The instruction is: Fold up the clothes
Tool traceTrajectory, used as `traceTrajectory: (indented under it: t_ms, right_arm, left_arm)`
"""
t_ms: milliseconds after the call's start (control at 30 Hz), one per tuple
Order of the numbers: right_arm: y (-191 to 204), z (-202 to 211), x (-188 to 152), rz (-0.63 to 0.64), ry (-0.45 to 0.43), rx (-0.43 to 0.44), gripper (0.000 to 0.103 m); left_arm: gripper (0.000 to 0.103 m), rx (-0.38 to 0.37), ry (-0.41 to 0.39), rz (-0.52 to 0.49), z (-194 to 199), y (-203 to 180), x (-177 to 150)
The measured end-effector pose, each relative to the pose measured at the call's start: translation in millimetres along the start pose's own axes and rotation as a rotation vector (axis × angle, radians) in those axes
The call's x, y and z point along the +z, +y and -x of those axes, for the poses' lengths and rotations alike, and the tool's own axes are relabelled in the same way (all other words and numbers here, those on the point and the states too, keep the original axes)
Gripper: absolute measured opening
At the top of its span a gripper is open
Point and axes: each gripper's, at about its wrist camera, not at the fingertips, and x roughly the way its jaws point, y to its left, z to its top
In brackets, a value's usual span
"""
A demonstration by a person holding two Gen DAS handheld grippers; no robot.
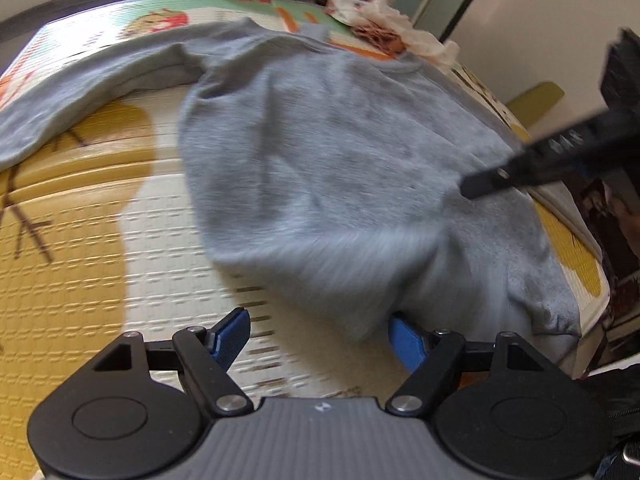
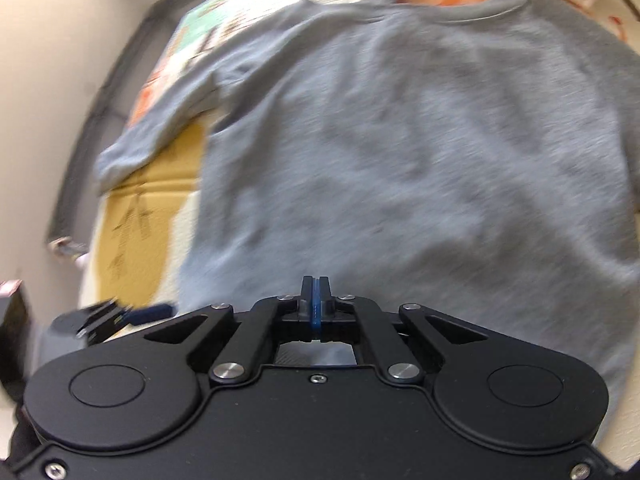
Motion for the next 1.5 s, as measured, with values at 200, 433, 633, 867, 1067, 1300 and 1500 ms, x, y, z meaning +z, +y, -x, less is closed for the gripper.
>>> traceTrajectory:
  t_ms: [200,433,633,867,1067,1300,1500]
  right_arm:
    - [-7,-3,0,0.005,0.016,0.037,0.000]
    - [14,13,-14,0.103,0.035,0.102,0.007]
    - [24,17,-29,0.152,0.054,0.121,0.007]
    - [32,17,-48,0.194,0.079,0.126,0.019]
    - [40,12,-61,0.223,0.099,0.122,0.024]
    - [49,0,-72,0.250,0.115,0.106,0.030]
    - [56,-8,-78,0.251,0.142,0.102,0.032]
  left_arm:
    - [0.078,-0.012,-0.005,-0.006,-8,-9,6]
    - [0.078,-0.030,-0.013,0.017,-15,-10,24]
    - [0.081,-0.045,-0.012,0.023,-26,-12,42]
    - [0.084,-0.045,0.005,0.012,-40,-15,60]
    - [0.086,-0.028,0.017,-0.014,-51,-21,72]
    - [0.089,-0.017,0.023,-0.044,-62,-26,79]
    - [0.092,-0.019,0.036,-0.047,-69,-27,83]
